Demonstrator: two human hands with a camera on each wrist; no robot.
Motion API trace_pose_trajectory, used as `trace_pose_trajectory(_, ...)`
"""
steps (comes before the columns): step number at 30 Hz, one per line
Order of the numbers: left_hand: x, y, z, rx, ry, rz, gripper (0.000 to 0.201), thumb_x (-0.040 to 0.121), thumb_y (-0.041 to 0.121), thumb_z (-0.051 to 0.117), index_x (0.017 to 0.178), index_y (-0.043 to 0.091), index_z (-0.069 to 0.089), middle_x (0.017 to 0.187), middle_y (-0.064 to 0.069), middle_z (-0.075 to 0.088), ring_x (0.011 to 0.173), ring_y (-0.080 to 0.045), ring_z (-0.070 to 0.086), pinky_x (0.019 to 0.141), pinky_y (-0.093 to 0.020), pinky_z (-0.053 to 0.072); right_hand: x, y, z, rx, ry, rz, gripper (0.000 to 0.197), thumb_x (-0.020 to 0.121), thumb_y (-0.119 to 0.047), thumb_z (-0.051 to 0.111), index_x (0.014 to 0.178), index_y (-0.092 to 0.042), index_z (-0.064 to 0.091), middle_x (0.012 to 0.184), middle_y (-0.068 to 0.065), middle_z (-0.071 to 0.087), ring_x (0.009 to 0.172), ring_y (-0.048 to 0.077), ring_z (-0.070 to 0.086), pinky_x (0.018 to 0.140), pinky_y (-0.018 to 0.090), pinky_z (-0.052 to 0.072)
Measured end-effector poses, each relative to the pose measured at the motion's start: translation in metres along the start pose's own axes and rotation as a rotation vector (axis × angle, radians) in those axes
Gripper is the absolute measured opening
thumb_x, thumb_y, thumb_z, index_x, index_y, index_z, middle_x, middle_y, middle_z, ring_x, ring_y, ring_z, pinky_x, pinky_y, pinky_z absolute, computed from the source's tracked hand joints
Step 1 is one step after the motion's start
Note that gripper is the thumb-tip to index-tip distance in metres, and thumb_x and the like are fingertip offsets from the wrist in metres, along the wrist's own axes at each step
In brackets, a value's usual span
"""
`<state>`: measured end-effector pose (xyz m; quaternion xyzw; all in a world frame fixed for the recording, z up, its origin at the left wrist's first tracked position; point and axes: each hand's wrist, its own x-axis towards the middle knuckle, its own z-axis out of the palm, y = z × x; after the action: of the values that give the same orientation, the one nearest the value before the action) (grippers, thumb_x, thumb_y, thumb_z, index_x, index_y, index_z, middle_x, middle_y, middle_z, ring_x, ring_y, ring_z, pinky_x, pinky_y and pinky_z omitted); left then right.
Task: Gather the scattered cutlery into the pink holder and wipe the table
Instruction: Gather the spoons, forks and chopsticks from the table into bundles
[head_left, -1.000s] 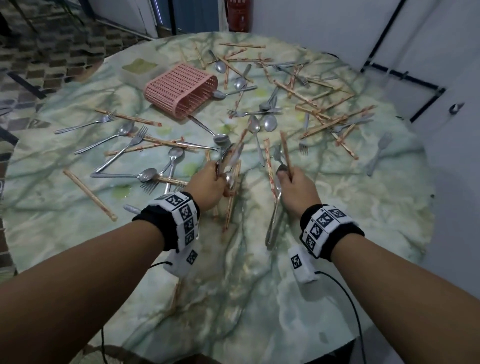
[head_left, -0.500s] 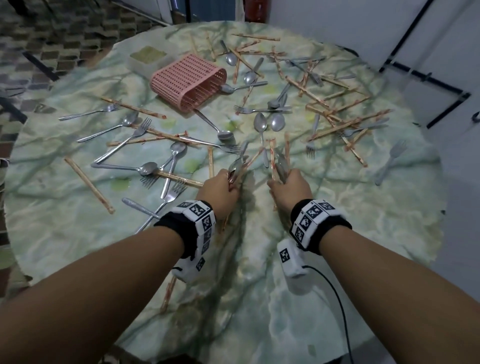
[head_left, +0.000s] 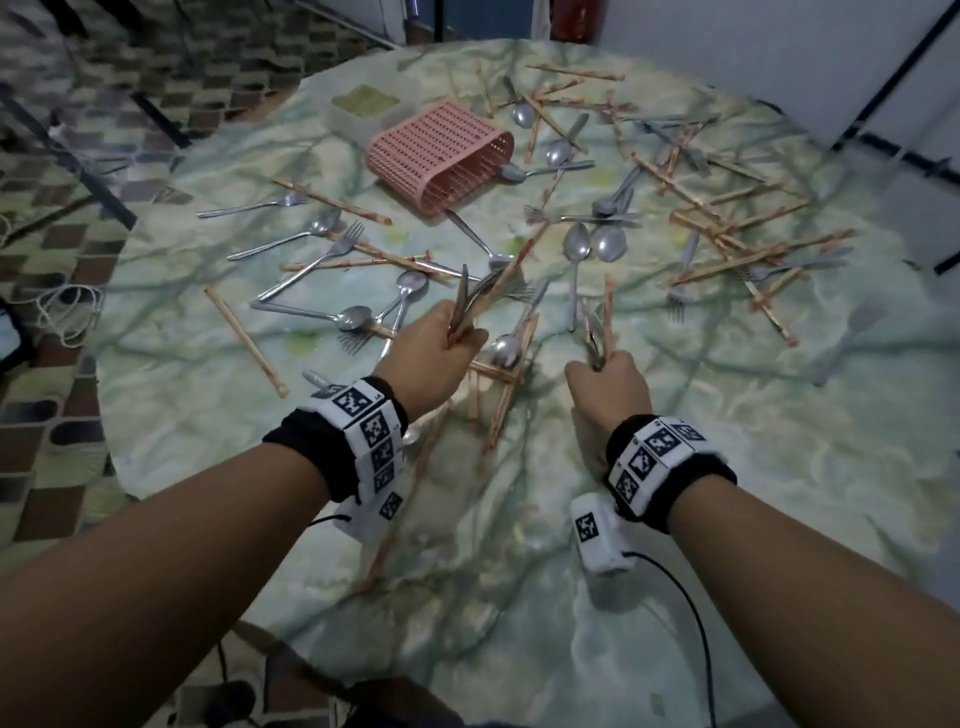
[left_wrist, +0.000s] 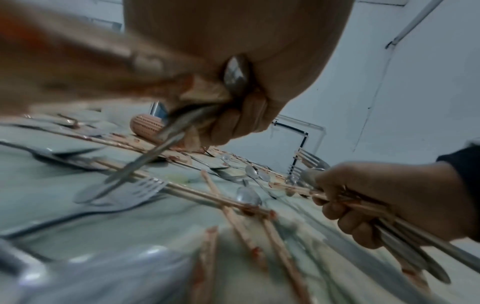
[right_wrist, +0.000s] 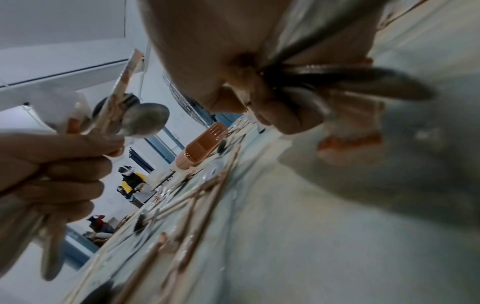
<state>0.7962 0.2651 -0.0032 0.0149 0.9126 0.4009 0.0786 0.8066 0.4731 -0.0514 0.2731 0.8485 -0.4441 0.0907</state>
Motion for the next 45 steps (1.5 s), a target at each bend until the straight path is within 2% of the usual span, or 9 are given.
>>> trace_pose_trajectory(5,-0.028,-0.027,-0.024,0.180,-0.015,-0.010,0.018,0.104,0.033,0.051,0.105,0.015,0.050,0.076,0.000,0.055,0.072,-0.026,0.054,0.057,-0.035,0.034,-0.021,-0.009,0.032,0.157,0.027,-0.023,0.040,0.087,-0.039,0.054,0.121,-0.018,0.060,0.109,0.004,0.067,0.096,0.028,0.063,0.090,0.038,0.052)
trace_pose_trajectory(10,-0.063,-0.056,-0.028,0.287,-0.151,-0.066,0.038,0.089,0.054,0.068,0.100,0.019,0.056,0.083,0.006,0.061,0.078,-0.017,0.061,0.063,-0.032,0.046,-0.039,-0.017,0.056,0.047,-0.074,-0.161,0.037,0.099,-0.053,0.050,0.113,-0.021,0.062,0.104,0.005,0.068,0.095,0.029,0.062,0.088,0.038,0.051)
trace_pose_trajectory(16,-0.093,-0.086,-0.007,0.453,-0.188,-0.131,0.031,0.083,0.056,0.059,0.083,0.026,0.050,0.087,-0.001,0.068,0.086,-0.028,0.066,0.072,-0.035,0.054,-0.047,-0.023,0.067,-0.095,-0.118,-0.243,0.035,0.091,-0.008,0.050,0.126,-0.013,0.050,0.105,0.010,0.065,0.092,0.032,0.062,0.078,0.036,0.051)
trace_pose_trajectory(21,-0.094,-0.082,-0.010,0.338,-0.258,-0.167,0.036,0.059,0.065,0.045,0.071,0.032,0.054,0.076,0.004,0.065,0.080,-0.023,0.066,0.073,-0.034,0.055,-0.049,-0.020,0.067,-0.246,-0.083,-0.254,0.038,0.091,-0.017,0.061,0.122,-0.007,0.042,0.113,0.017,0.064,0.103,0.038,0.062,0.083,0.041,0.051)
trace_pose_trajectory(27,-0.091,-0.074,-0.015,0.313,-0.273,-0.049,0.015,0.093,0.025,0.058,0.088,0.011,0.057,0.081,-0.003,0.060,0.076,-0.023,0.056,0.059,-0.027,0.037,-0.045,-0.008,0.061,-0.367,-0.049,-0.241,0.033,0.091,-0.025,0.064,0.109,-0.012,0.039,0.102,0.011,0.062,0.083,0.032,0.056,0.070,0.035,0.044)
trace_pose_trajectory(30,-0.087,-0.064,-0.010,0.324,-0.317,0.022,0.019,0.098,0.026,0.053,0.086,0.012,0.051,0.080,0.000,0.053,0.068,-0.015,0.049,0.054,-0.020,0.032,-0.042,-0.004,0.046,-0.339,-0.032,-0.171,0.039,0.090,-0.027,0.066,0.115,-0.010,0.042,0.100,0.009,0.059,0.084,0.032,0.058,0.071,0.035,0.044)
trace_pose_trajectory(35,-0.081,-0.047,0.009,0.275,-0.373,0.055,0.015,0.101,0.032,0.051,0.091,0.022,0.046,0.083,0.000,0.061,0.074,-0.018,0.056,0.067,-0.034,0.037,-0.033,0.008,0.019,-0.236,0.017,-0.075,0.050,0.087,-0.037,0.066,0.125,-0.008,0.051,0.114,0.015,0.064,0.101,0.037,0.062,0.085,0.038,0.051)
trace_pose_trajectory(40,-0.065,-0.021,0.020,0.150,-0.341,0.033,0.040,0.092,0.060,0.061,0.093,0.021,0.051,0.078,0.007,0.055,0.076,-0.017,0.056,0.059,-0.030,0.034,-0.027,0.015,-0.002,-0.078,0.088,0.004,0.035,0.091,-0.037,0.058,0.113,-0.009,0.061,0.097,0.010,0.063,0.088,0.032,0.057,0.075,0.031,0.041)
trace_pose_trajectory(45,-0.021,0.000,0.030,0.105,-0.259,0.025,0.028,0.101,0.042,0.054,0.080,0.025,0.055,0.077,0.000,0.064,0.074,-0.023,0.061,0.058,-0.030,0.041,-0.023,0.027,-0.025,0.027,0.149,0.031,0.032,0.092,-0.039,0.058,0.108,-0.012,0.064,0.096,0.009,0.065,0.091,0.032,0.060,0.076,0.032,0.042)
